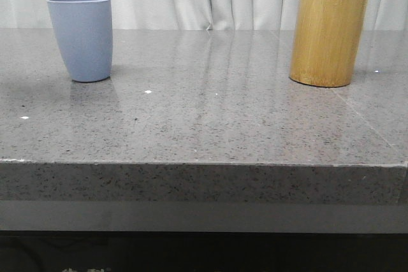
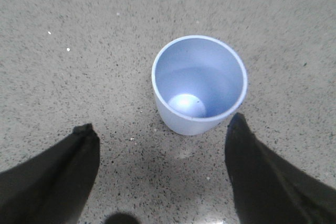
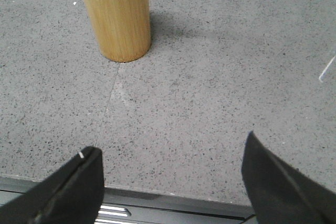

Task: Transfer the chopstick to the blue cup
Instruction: 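Reach the left gripper down toward the light blue cup, then close the left gripper on the blue cup's rim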

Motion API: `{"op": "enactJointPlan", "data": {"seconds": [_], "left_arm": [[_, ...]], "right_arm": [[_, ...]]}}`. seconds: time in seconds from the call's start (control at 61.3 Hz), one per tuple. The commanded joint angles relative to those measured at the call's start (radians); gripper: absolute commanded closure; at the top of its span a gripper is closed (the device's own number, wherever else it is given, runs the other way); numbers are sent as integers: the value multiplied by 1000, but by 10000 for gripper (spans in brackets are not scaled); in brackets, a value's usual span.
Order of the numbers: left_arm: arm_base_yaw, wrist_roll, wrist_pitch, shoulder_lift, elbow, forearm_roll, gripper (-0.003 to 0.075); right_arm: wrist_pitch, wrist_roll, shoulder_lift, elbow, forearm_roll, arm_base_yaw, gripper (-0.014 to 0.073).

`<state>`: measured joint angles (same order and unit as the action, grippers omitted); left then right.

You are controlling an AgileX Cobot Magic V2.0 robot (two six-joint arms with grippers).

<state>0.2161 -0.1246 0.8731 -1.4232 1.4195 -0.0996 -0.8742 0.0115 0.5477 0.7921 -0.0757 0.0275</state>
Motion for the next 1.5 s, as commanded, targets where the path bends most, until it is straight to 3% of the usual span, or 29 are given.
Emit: {"op": "enactJointPlan", "data": {"seconds": [0.0, 0.538, 0.864, 1.288, 1.484], "left_arm": [[7, -1, 11, -44, 103, 2, 218], [7, 3, 176, -359, 427, 14, 236], [7, 3, 206, -427, 458, 14, 394], [12, 3, 221, -427, 495, -2, 740], [75, 3, 252, -427, 562, -35, 739]], "right_arm": [[57, 10, 11, 27, -4, -5, 33], [56, 10, 11, 27, -4, -5, 33], [54, 10, 11, 27, -4, -5, 33], [54, 10, 11, 27, -4, -5, 33], [54, 10, 11, 27, -4, -5, 33]]}}
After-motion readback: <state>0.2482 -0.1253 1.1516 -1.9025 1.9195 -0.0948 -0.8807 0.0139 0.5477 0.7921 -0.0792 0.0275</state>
